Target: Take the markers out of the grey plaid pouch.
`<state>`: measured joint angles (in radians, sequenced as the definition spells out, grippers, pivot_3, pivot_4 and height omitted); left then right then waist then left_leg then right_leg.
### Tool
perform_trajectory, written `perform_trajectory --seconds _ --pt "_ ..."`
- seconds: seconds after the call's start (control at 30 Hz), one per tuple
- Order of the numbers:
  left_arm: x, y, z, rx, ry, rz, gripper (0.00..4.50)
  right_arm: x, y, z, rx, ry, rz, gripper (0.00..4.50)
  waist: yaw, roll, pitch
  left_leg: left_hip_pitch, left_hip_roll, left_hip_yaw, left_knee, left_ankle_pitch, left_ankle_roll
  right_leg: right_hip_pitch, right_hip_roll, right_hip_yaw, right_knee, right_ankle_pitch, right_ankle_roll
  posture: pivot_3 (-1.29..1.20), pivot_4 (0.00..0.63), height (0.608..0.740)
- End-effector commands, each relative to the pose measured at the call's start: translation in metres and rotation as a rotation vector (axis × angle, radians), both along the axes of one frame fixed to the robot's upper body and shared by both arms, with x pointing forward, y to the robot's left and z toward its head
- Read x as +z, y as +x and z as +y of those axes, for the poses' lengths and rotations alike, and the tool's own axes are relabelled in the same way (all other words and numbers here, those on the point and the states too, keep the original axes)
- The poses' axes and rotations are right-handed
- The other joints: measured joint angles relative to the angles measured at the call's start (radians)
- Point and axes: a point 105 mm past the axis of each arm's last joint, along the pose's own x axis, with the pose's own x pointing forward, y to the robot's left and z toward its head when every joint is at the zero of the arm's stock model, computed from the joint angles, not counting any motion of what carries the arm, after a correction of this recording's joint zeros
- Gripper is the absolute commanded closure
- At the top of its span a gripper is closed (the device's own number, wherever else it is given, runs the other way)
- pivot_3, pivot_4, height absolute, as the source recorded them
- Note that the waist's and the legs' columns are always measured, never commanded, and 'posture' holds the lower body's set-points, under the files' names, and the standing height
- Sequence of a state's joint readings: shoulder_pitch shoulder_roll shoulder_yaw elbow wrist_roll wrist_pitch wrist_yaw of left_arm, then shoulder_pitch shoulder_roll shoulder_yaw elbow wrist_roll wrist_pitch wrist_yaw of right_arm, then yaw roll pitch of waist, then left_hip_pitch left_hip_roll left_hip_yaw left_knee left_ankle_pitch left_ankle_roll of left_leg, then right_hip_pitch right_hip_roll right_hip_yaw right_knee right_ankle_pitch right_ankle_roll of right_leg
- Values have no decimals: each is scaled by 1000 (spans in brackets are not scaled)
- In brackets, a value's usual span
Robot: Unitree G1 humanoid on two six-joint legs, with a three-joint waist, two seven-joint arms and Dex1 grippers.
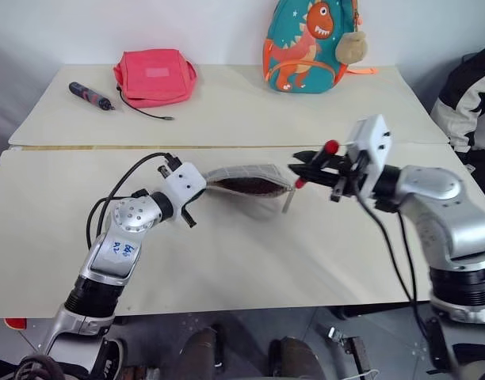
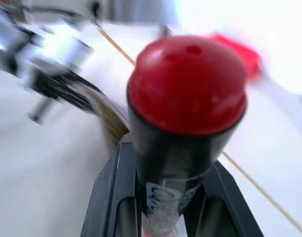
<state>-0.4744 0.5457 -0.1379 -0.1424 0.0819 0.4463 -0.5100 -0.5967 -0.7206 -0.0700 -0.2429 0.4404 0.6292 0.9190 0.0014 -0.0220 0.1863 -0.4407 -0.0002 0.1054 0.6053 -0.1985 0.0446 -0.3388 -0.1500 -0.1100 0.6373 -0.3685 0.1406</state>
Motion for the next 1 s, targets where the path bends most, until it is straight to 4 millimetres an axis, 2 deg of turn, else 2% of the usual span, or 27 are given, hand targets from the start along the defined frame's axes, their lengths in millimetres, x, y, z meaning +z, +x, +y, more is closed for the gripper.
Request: perform_trajectory --seconds 0.03,0.17,0.37,0.47,0.6,0.7,0.87,1.0 --pt "8 -1 1 -1 -8 -42 4500 -23 8 -53 -167 -197 107 3890 7 0 0 0 0 0 0 0 0 0 -1 0 -1 0 0 0 150 740" --pt "8 0 -4 -8 -18 -43 4500 -49 11 -72 -236 -315 207 3890 0 0 0 0 1 3 1 -1 1 0 -1 0 -5 0 0 0 150 740" --pt "9 0 -4 -6 -24 -45 4500 -69 30 -79 -321 -345 220 3890 -2 0 0 0 1 4 1 0 1 0 0 1 -4 0 0 0 150 740" --pt "10 -1 -3 -4 -26 -47 4500 -78 39 -80 -350 -324 220 2860 -2 0 0 0 1 4 2 0 1 1 0 0 -4 0 0 0 150 740" --pt "10 -2 -3 -2 -27 -47 4500 -78 45 -73 -344 -310 190 1386 1 0 0 0 1 3 3 0 1 1 0 0 -3 0 0 0 150 740" --pt "9 -4 -5 -6 -31 -44 4500 -71 52 -72 -364 -297 137 400 -1 0 0 0 1 3 4 0 1 1 0 0 -2 0 0 0 150 740" --pt "8 -4 -7 -14 -35 -39 4500 -51 54 -63 -342 -227 86 400 0 0 0 0 1 3 4 -1 1 0 0 0 -1 0 0 0 150 740" --pt "9 -4 -9 -20 -39 -38 4500 -10 44 -29 -196 -89 -82 400 -2 0 0 0 1 3 4 -1 1 0 0 0 -1 0 0 0 150 740"
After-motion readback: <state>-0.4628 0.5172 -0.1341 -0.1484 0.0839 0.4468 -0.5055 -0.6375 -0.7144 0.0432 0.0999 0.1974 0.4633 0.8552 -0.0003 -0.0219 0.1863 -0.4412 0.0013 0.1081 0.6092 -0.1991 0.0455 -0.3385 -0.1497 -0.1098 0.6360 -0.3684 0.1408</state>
